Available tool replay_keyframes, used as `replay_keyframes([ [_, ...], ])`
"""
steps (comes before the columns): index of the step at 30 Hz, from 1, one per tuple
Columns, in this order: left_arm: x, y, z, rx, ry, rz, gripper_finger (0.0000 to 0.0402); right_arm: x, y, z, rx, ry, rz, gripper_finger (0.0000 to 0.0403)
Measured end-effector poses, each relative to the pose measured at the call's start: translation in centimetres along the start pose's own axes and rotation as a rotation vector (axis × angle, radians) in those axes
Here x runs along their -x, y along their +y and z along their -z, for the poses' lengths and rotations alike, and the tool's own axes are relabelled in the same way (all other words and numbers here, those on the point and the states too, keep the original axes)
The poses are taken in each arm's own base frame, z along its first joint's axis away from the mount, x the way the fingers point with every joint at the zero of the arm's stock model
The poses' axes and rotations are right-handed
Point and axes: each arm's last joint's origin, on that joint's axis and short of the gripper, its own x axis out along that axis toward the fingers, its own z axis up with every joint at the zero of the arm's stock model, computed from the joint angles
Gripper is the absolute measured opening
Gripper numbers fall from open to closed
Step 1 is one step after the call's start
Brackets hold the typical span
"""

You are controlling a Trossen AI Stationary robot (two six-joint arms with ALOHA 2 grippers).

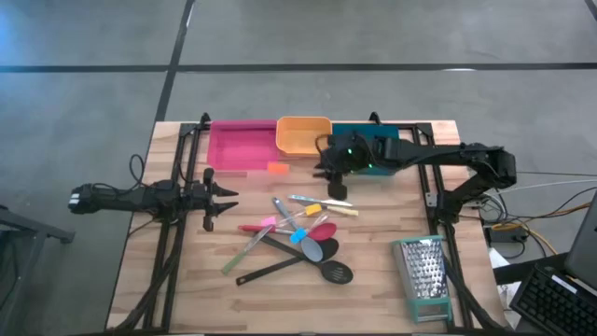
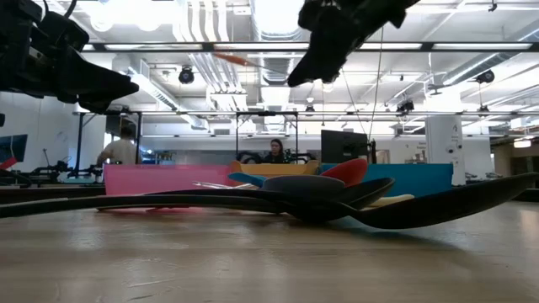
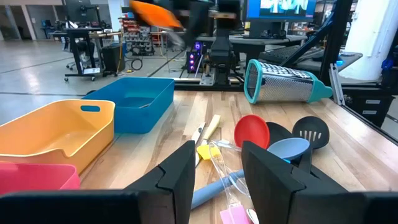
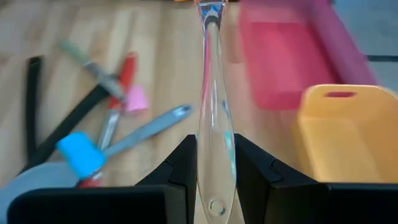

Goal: Pick & Place Kitchen Items
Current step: Put the orange spatula into the yellow bin

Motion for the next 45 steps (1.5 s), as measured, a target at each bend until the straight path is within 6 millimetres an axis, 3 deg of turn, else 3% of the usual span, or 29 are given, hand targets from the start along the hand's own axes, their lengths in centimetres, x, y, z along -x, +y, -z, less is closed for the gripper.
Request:
replay_keyframes([
  [12, 0.0, 0.0, 0.0, 0.0, 0.0, 0.0, 0.0135, -2.5, -9.0, -1.1, -0.233, 0.118, 0.153, 0.0068],
  [22, 0.0, 0.0, 0.0, 0.0, 0.0, 0.0, 0.0135, -5.3, -14.2, 1.7, -0.401, 0.301, 0.206, 0.0068],
  [32, 0.0, 0.0, 0.0, 0.0, 0.001, 0.0, 0.0135, -7.8, -15.7, 4.1, -0.456, 0.369, 0.213, 0.0068],
  [45, 0.0, 0.0, 0.0, 0.0, 0.0, 0.0, 0.0135, -10.1, -16.7, 5.2, -0.458, 0.393, 0.206, 0.0068],
])
